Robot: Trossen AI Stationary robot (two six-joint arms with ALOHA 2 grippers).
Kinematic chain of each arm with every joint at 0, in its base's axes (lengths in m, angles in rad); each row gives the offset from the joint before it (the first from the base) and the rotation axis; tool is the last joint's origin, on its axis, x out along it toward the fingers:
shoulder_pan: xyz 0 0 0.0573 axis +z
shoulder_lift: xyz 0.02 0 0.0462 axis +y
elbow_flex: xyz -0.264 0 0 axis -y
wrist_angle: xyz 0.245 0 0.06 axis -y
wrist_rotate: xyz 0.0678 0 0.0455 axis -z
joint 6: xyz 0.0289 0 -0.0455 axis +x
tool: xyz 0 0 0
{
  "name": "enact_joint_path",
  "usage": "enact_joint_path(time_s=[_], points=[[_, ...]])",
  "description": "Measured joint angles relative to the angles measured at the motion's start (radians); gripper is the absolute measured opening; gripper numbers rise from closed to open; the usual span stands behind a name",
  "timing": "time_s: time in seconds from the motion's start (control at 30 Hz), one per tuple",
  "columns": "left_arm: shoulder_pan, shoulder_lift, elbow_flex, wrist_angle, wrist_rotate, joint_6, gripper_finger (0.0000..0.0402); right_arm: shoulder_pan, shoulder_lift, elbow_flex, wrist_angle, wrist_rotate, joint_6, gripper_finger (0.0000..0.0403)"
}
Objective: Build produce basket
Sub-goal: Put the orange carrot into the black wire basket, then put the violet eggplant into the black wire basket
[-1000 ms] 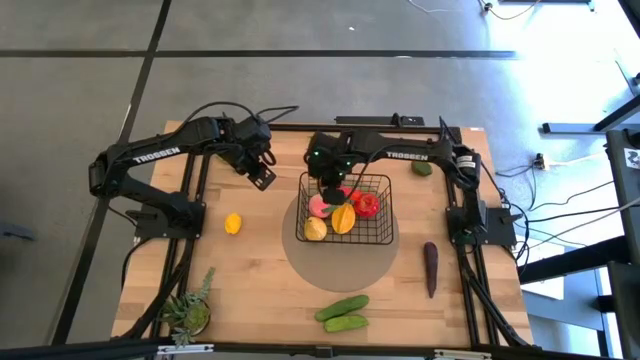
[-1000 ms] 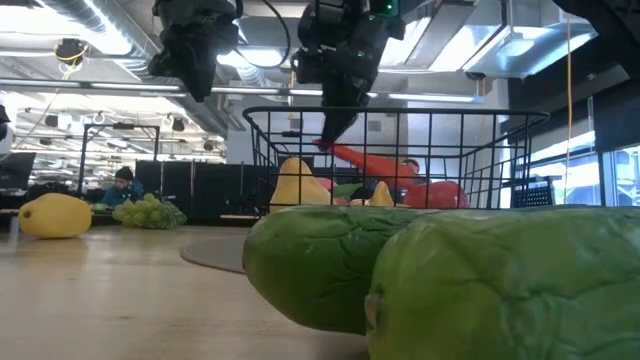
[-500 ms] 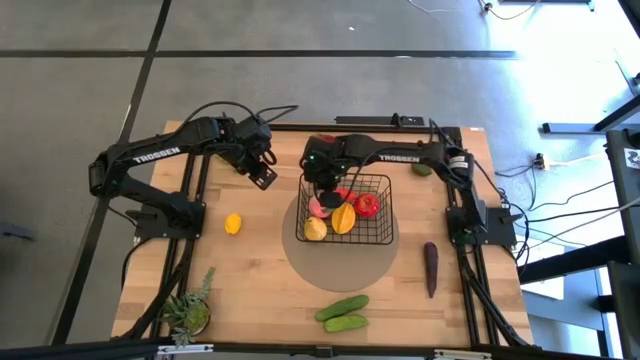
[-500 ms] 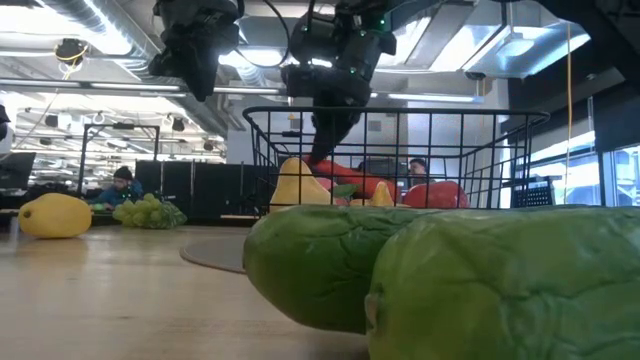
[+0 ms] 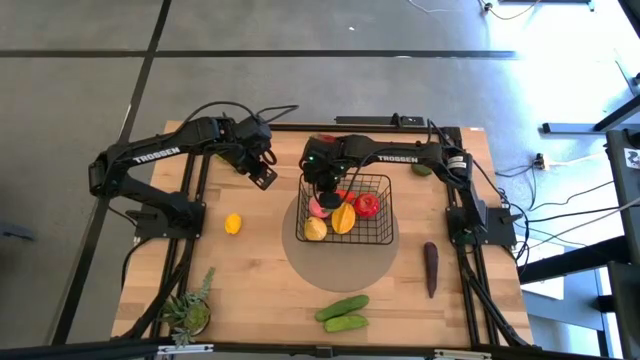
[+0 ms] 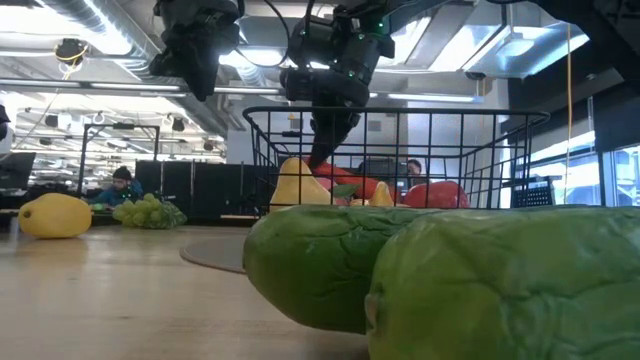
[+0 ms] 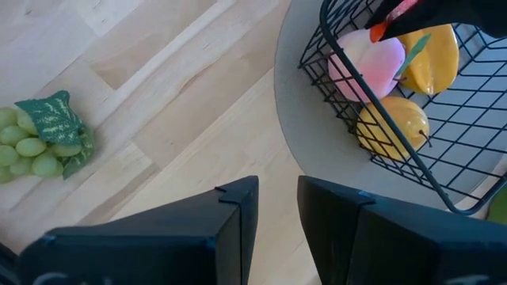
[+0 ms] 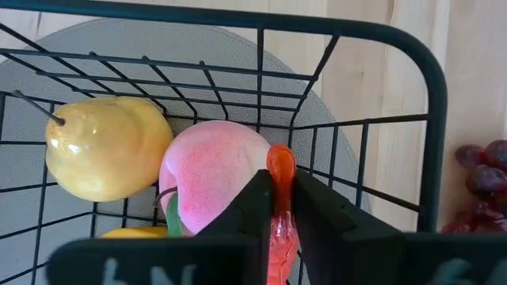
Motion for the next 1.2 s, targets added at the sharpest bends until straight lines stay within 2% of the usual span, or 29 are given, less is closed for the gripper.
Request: enact_joint_path(time_s=[0.17,0.33,0.73,0.87,1.0,1.2], points=[[0.0,0.0,0.0,0.0,0.0,0.0,0.008,0.001,0.0,0.0,0.0,0.001,-0.002,0.0071],[0.0,0.0,0.0,0.0,0.0,0.0,0.008,0.002,-0.001,0.001,-0.005,0.0,0.001,0.0075],[0.0,0.0,0.0,0.004,-0.036,0.03,0.008,0.01,-0.063,0.247,-0.415,-0.051,0.087,0.0076],[-0.013,0.0,0.0,0.018,-0.039,0.057,0.008,0.031,-0.083,0.33,-0.5,-0.051,0.157,0.0076],[-0.04,0.0,0.0,0.055,-0.039,0.105,0.008,0.069,-0.117,0.357,-0.578,-0.043,0.204,0.0076],[-0.092,0.0,0.0,0.122,-0.056,0.206,0.008,0.131,-0.193,0.359,-0.694,0.059,0.439,0.0076]])
